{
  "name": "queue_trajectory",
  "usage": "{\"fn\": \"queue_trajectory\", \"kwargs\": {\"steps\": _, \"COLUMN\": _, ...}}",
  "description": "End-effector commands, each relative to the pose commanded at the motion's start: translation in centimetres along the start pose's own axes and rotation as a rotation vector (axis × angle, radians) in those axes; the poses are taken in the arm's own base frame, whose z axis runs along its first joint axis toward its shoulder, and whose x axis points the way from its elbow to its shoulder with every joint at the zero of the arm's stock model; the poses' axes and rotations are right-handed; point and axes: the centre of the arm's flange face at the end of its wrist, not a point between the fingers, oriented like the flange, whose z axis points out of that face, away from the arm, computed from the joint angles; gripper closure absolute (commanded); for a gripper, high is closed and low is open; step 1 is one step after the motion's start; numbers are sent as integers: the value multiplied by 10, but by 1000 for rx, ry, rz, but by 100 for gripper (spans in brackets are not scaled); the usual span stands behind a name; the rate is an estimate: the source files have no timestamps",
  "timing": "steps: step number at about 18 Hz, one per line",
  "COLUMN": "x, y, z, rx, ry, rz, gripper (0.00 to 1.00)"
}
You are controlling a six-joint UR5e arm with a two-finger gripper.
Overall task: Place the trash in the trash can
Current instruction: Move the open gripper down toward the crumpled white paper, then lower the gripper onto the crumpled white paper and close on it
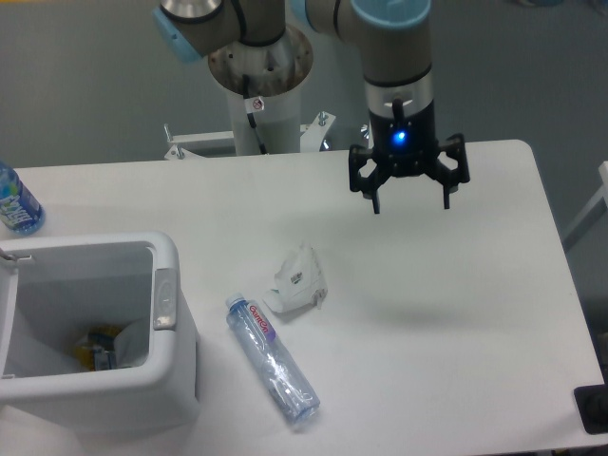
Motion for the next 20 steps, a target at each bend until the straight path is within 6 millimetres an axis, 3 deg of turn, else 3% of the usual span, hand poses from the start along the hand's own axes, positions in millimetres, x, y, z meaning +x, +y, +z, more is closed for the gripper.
{"fn": "queue_trajectory", "kwargs": {"steps": 5, "x": 40, "y": 8, "z": 58, "rx": -85, "ry": 96, "rz": 216, "gripper": 0}}
{"fn": "queue_trajectory", "kwargs": {"steps": 9, "x": 81, "y": -5, "z": 101, "rx": -131, "ry": 164, "rz": 330, "gripper": 0}}
{"fn": "queue_trajectory", "kwargs": {"steps": 15, "x": 120, "y": -4, "z": 122, "rx": -163, "ry": 210, "rz": 390, "gripper": 0}}
{"fn": "queue_trajectory", "kwargs": {"steps": 18, "x": 135, "y": -3, "z": 147, "rx": -196, "ry": 240, "rz": 402, "gripper": 0}}
{"fn": "queue_trajectory", "kwargs": {"steps": 20, "x": 136, "y": -7, "z": 150, "rx": -180, "ry": 226, "rz": 404, "gripper": 0}}
